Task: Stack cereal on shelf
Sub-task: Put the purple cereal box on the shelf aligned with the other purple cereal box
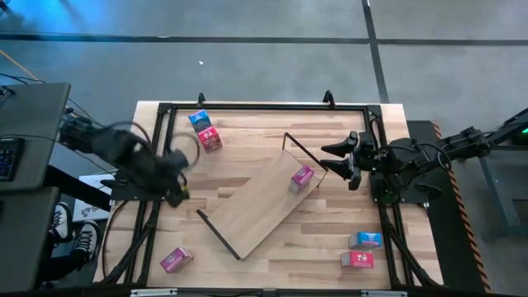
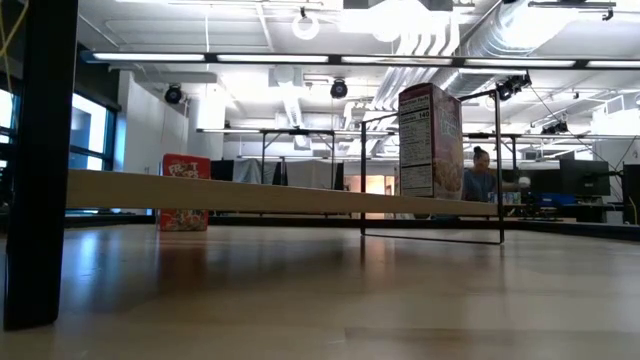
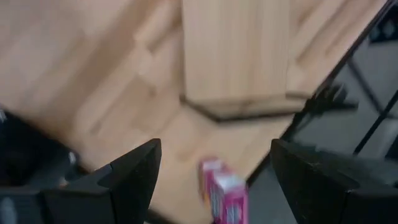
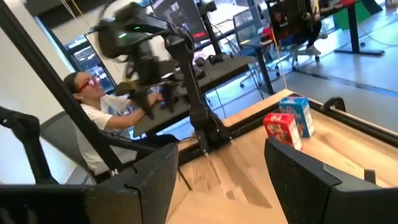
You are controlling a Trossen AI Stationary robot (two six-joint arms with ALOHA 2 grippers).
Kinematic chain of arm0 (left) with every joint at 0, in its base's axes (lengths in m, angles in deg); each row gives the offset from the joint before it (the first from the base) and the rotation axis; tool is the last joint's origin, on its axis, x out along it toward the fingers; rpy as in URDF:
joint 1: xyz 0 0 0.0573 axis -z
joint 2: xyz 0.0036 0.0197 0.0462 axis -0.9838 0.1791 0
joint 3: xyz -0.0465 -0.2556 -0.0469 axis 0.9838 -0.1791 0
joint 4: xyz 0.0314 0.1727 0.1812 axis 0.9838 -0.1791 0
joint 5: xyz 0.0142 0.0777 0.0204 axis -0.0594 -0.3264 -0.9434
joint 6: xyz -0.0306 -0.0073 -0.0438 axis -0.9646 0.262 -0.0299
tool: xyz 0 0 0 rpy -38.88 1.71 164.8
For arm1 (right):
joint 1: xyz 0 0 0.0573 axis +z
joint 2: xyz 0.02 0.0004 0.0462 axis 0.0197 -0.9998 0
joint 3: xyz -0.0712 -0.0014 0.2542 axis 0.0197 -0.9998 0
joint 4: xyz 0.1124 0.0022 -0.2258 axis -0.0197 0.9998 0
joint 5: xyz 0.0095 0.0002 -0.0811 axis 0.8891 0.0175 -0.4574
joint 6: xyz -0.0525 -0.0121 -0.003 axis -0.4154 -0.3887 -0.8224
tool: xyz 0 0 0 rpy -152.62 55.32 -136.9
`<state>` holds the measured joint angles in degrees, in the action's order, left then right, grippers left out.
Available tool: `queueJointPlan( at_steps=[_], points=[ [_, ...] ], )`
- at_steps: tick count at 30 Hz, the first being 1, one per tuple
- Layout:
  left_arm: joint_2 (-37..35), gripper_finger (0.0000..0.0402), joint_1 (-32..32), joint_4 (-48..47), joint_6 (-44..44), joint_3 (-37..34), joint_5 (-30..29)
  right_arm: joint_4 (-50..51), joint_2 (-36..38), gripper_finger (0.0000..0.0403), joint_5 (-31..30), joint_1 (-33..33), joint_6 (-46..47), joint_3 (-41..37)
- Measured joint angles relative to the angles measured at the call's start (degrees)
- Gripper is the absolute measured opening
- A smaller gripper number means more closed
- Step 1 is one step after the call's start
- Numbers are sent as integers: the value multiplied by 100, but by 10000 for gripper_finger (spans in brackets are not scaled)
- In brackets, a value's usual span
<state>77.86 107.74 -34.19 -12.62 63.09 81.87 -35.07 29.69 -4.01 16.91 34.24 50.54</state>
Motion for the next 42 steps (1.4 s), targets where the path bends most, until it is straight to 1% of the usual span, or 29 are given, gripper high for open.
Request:
queueJointPlan(
  at_steps=[5, 10, 14, 17, 20, 24, 29, 38, 42],
  points=[
    [766, 296, 1161, 198, -1071, 173, 93, 152, 4, 234, 58, 0, 37, 0],
    [1474, 296, 2168, 417, -2213, 221, 155, 331, 4, 234, 72, 0, 39, 0],
    [1956, 296, 2752, 742, -2927, 221, 450, 433, 4, 234, 72, 0, 39, 0],
    [2234, 296, 3035, 1061, -3304, 221, 418, 486, 4, 234, 71, 0, 39, 0],
    [2459, 296, 3162, 1034, -3578, 221, 385, 585, 4, 234, 70, 0, 48, 0],
    [2706, 296, 3177, 972, -3811, 221, 363, 709, 4, 234, 69, 0, 193, 0],
    [2966, 296, 3147, 905, -3880, 221, 509, 742, 4, 234, 89, 0, 198, 0],
    [3095, 296, 3149, 956, -4078, -152, 531, 751, 4, 234, 89, 0, 198, 0],
    [3072, 296, 3146, 1549, -3970, -352, 485, 766, 4, 234, 88, 0, 192, 0]
  ],
)
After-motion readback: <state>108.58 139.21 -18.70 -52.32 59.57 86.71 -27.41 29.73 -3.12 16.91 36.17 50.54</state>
